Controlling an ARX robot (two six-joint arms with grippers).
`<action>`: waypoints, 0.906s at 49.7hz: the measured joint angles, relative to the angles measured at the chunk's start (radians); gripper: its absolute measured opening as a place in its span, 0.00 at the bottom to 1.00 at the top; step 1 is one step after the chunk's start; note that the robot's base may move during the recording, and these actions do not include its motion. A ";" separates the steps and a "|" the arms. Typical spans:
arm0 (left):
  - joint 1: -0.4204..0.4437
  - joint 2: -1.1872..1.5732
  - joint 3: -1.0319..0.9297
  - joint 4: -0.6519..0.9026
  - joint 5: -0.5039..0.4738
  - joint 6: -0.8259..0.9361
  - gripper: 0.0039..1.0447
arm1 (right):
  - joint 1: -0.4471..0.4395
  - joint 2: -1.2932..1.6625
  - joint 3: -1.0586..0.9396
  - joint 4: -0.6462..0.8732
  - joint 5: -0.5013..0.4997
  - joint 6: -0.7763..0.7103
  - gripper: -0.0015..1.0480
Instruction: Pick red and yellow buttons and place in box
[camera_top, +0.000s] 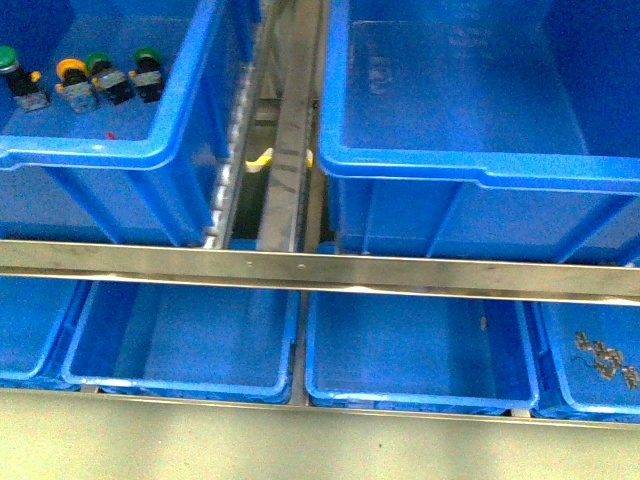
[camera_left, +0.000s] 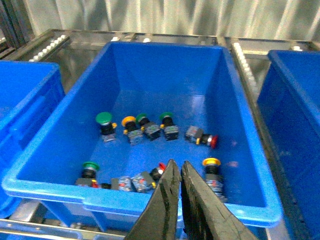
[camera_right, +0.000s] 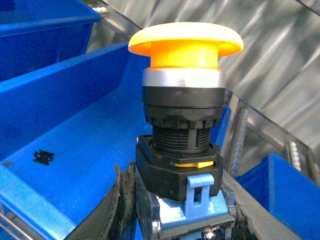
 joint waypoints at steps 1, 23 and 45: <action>0.005 -0.012 -0.009 -0.005 0.005 0.000 0.02 | -0.010 -0.012 -0.009 -0.004 -0.017 0.006 0.31; 0.143 -0.280 -0.124 -0.163 0.144 0.003 0.02 | -0.163 -0.234 -0.105 -0.128 -0.227 0.092 0.31; 0.153 -0.488 -0.166 -0.302 0.156 0.003 0.02 | 0.099 -0.306 -0.151 -0.119 -0.072 0.121 0.31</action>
